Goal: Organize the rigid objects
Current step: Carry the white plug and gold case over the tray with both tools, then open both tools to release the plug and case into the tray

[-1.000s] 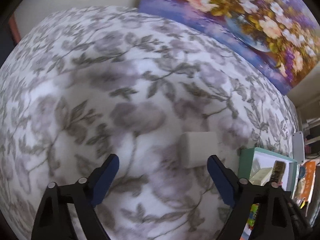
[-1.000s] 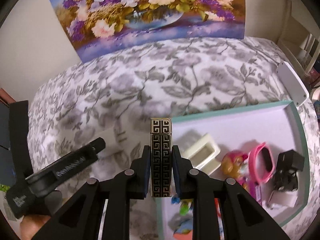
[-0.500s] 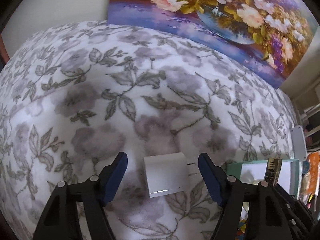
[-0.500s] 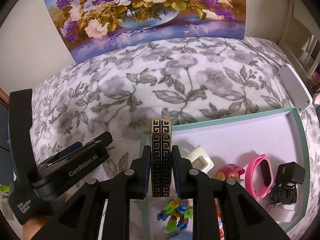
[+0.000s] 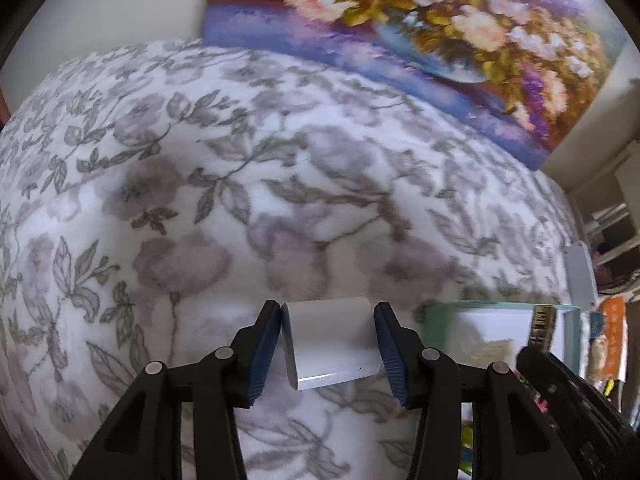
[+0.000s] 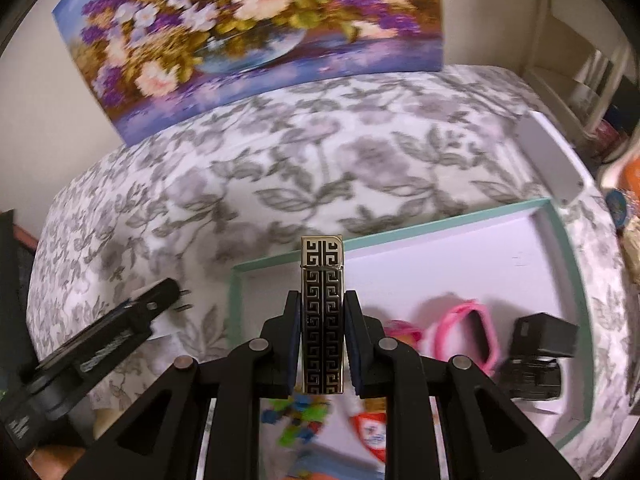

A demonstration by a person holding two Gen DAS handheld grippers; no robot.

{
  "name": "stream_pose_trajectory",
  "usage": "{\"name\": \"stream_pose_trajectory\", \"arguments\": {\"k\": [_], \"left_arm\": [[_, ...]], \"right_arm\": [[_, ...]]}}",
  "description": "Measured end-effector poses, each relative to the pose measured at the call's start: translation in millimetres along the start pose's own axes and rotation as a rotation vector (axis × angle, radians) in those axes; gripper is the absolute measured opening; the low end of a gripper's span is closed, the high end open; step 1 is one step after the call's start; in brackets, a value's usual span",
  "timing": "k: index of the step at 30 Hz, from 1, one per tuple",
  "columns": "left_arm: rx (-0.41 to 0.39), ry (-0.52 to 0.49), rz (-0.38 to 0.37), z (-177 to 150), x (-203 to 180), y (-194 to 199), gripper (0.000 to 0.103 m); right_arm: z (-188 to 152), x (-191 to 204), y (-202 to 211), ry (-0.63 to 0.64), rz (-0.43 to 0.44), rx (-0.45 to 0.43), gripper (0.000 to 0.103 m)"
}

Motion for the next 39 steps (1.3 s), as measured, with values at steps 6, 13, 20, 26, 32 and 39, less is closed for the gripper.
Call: {"name": "stream_pose_trajectory", "arguments": {"k": [6,13,20,26,32,39], "left_arm": [[-0.012,-0.062,-0.092,-1,-45,28,0.051],[0.048,-0.130,-0.208,-25,-104,43,0.051],[0.127,-0.166,-0.225,-55,-133,39,0.051],[0.156,-0.160,-0.217,-66,-131,45,0.057],[0.105,-0.127,-0.185,-60,-114,69,0.068],[0.033,-0.102,-0.047,-62,-64,90,0.098]], "right_arm": [[2,-44,7,-0.049,-0.078,0.031,0.021],[-7,-79,20,-0.096,-0.109,0.068,0.021],[-30,-105,24,-0.135,-0.116,0.121,0.021],[-43,-113,23,-0.171,-0.095,0.145,0.021],[-48,-110,34,-0.171,-0.087,0.121,0.025],[-63,-88,49,-0.098,-0.087,0.111,0.050]]}}
Point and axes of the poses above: each gripper's, at about its wrist camera, not at the fingertips, and y roughly against the way its jaws point, x to its left, z to its top, the point moved 4 cm from there along -y, roughly the way its jaws point, and after that the axes turned 12 degrees about -x, right-handed, at the moved point
